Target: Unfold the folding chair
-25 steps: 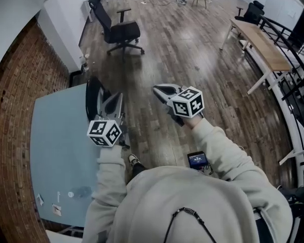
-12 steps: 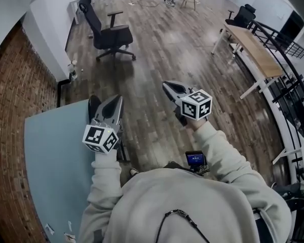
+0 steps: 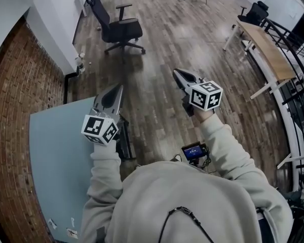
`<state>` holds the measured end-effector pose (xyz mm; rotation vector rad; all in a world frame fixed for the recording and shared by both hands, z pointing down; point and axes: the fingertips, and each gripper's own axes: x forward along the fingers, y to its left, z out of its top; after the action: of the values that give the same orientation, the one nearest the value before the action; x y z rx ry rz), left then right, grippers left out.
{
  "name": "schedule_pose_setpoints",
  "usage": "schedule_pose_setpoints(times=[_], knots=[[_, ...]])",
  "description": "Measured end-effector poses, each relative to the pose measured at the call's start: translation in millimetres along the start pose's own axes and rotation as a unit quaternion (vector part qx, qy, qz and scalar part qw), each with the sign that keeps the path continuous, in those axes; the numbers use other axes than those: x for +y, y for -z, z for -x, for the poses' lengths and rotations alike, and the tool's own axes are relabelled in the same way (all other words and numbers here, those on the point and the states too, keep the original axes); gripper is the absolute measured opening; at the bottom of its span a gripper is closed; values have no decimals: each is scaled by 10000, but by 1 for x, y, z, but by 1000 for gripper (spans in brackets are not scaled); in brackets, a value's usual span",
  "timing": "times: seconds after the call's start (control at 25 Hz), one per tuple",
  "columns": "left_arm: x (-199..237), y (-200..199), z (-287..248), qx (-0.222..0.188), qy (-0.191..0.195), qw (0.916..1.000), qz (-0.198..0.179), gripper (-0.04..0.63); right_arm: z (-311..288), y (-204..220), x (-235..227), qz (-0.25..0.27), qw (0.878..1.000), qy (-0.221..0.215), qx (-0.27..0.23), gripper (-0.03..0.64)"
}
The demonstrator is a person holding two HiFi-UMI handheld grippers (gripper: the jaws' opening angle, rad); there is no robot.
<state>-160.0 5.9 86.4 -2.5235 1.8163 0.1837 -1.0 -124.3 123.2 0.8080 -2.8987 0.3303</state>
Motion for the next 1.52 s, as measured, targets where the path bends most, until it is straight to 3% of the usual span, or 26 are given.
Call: schedule_pose_setpoints(times=[0.08, 0.12, 0.2, 0.24, 0.28, 0.36, 0.44, 0.52, 0.6, 0.68, 0.84, 0.96, 1.04, 1.12, 1.16, 1.24, 1.4, 1.52], knots=[[24, 25, 7, 252, -317, 9992, 27, 7, -25, 28, -2, -24, 9994, -55, 329, 12], [37, 40, 8, 441, -461, 9979, 67, 41, -41, 48, -4, -120, 9984, -114, 550, 14], [63, 79, 18, 937, -880, 9916, 168, 173, -73, 100, -2, -474, 9920, -331, 1121, 112], [75, 101, 33, 1276, -1233, 9840, 175, 257, -87, 137, 7, -694, 9850, -483, 1507, 156], [86, 126, 55, 1669, -1640, 9721, 165, 334, -97, 181, 24, -925, 9742, -651, 1950, 195], [107, 179, 101, 2479, -2279, 9413, 244, 388, -116, 275, 67, -1382, 9428, -1008, 2861, 224], [123, 232, 133, 3222, -2491, 9123, 415, 438, -138, 357, 114, -1774, 9053, -1361, 3613, 252], [130, 278, 155, 3688, -2473, 8936, 659, 456, -157, 414, 166, -2093, 8699, -1682, 4137, 275], [130, 303, 169, 3589, -2421, 8915, 1337, 457, -177, 452, 214, -2392, 8429, -1864, 4445, 299], [125, 313, 174, 3465, -2308, 8898, 1869, 457, -202, 481, 238, -2529, 8343, -1632, 4618, 305], [111, 330, 173, 3965, -1875, 8794, 1854, 449, -244, 522, 235, -2519, 8364, -713, 4815, 298], [115, 333, 179, 4025, -1845, 8726, 2064, 291, -245, 540, 225, -2112, 8381, -274, 5023, 298], [119, 333, 184, 4036, -1916, 8693, 2112, 239, -244, 556, 223, -2415, 8292, -147, 5039, 296], [123, 334, 186, 4041, -2002, 8659, 2162, 201, -250, 568, 230, -2891, 8166, -321, 4986, 294], [124, 334, 187, 4023, -2047, 8644, 2216, 184, -252, 571, 234, -3059, 8116, -484, 4953, 262], [127, 334, 189, 3979, -2100, 8619, 2337, 153, -256, 570, 244, -3292, 8025, -835, 4905, 129], [131, 335, 193, 3961, -2095, 8574, 2531, 137, -250, 567, 240, -3339, 7898, -1167, 5011, 124], [128, 335, 191, 3888, -2137, 8550, 2684, 124, -230, 567, 212, -3463, 7717, -1265, 5183, 124]])
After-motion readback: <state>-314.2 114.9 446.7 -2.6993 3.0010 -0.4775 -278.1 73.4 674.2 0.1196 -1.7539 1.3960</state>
